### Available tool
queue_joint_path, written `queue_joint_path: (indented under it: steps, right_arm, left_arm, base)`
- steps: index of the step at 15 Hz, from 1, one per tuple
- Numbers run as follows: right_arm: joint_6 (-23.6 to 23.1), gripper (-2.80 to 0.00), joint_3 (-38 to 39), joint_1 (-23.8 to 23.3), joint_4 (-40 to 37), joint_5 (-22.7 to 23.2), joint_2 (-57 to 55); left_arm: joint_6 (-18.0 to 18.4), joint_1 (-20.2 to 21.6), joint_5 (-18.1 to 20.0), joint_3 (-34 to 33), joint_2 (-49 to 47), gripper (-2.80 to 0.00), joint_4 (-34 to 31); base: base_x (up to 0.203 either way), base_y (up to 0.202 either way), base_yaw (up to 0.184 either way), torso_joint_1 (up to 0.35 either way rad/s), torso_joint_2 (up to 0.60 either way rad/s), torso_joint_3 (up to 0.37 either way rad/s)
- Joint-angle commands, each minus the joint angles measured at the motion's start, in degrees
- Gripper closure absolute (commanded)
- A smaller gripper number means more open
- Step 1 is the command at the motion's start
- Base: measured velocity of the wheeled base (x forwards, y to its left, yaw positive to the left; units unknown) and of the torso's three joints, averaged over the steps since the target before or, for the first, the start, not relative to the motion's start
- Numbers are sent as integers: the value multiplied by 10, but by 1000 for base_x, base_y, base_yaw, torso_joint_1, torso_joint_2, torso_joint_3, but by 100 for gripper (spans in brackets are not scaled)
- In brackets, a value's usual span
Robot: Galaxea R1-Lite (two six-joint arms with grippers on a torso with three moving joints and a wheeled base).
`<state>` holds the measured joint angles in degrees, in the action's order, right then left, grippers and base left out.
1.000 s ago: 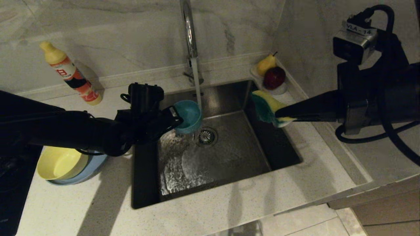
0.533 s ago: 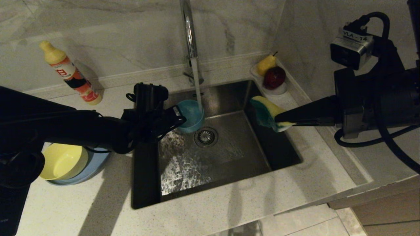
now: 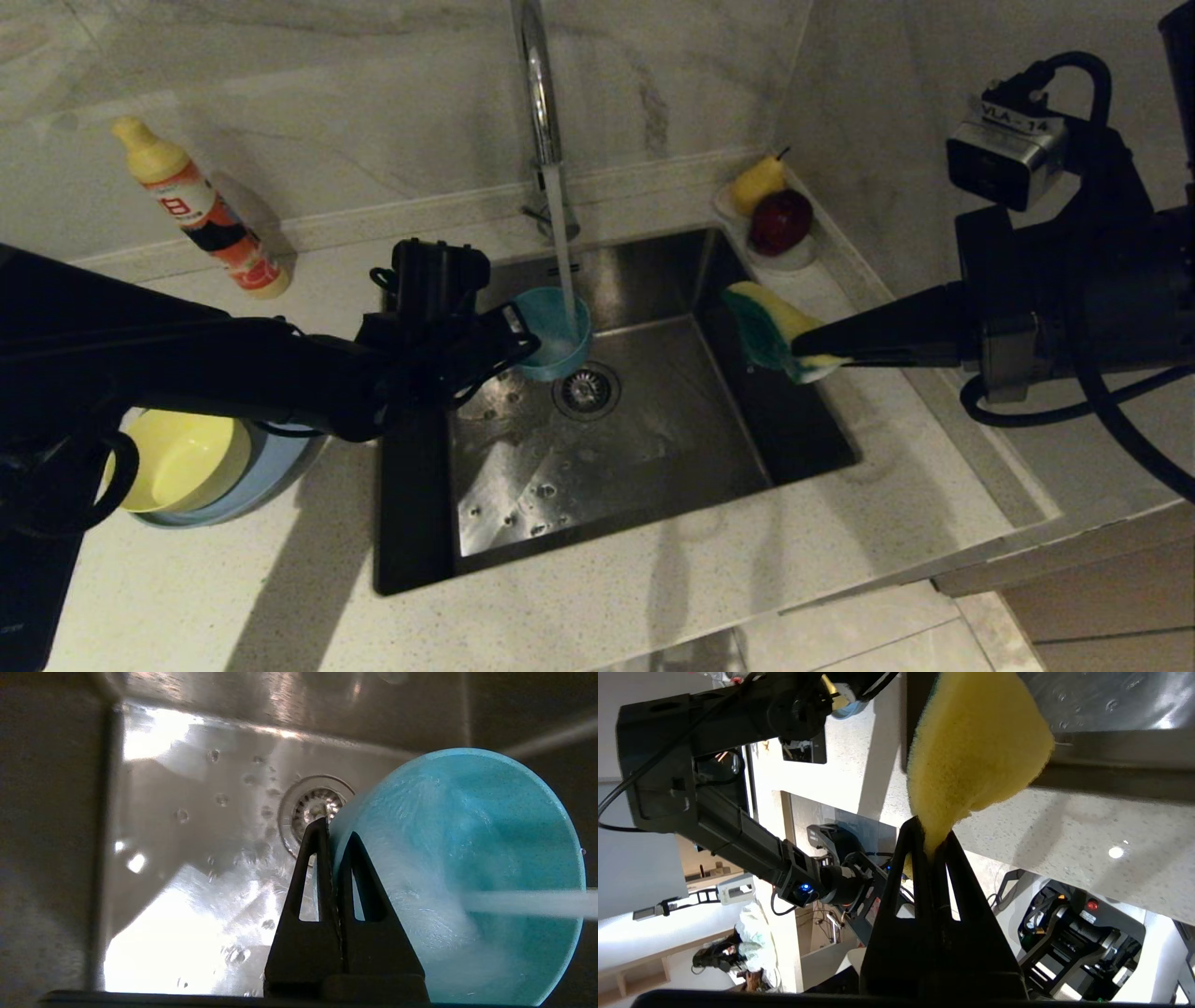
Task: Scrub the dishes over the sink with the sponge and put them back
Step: Rinse the bowl
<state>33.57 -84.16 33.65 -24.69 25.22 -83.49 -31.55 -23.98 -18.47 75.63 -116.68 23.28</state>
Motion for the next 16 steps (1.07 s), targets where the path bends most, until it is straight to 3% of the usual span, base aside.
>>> queue_joint_path:
  steps: [1,12,16]
  right_arm:
    - [2,0,9,-5,-1,2,8]
    - [2,0,12,-15,-1,4,29]
    - [2,0,21,-15,-1,4,32]
  left_arm:
    - [-3,-9,-2,0,3,0,1]
    - [3,-23,-10,-9,19,0,-3]
    - [27,-22,-38,-34,34,0,6]
  base:
    - [0,0,0,0,0,0]
    - [0,0,0,0,0,0]
    - [0,0,0,0,0,0]
